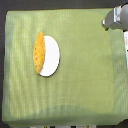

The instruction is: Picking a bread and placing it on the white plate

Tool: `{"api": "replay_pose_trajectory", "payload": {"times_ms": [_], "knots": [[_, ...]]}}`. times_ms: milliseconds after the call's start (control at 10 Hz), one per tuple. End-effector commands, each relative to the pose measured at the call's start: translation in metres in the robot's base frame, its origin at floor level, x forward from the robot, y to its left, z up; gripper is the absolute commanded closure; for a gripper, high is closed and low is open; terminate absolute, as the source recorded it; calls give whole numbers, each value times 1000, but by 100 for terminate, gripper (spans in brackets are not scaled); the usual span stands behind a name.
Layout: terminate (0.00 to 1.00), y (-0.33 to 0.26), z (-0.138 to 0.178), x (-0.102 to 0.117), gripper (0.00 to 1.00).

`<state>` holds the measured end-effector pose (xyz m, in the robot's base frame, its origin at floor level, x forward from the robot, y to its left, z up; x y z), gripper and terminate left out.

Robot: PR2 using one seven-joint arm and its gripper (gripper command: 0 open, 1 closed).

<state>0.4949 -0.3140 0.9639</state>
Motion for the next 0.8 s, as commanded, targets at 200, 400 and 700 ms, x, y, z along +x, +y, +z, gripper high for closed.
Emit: {"api": "replay_pose_trajectory", "payload": {"times_ms": [200,400,700], "knots": [[0,12,-12,-18,0],[0,33,-20,-23,0],[0,85,-33,-39,0]]}}
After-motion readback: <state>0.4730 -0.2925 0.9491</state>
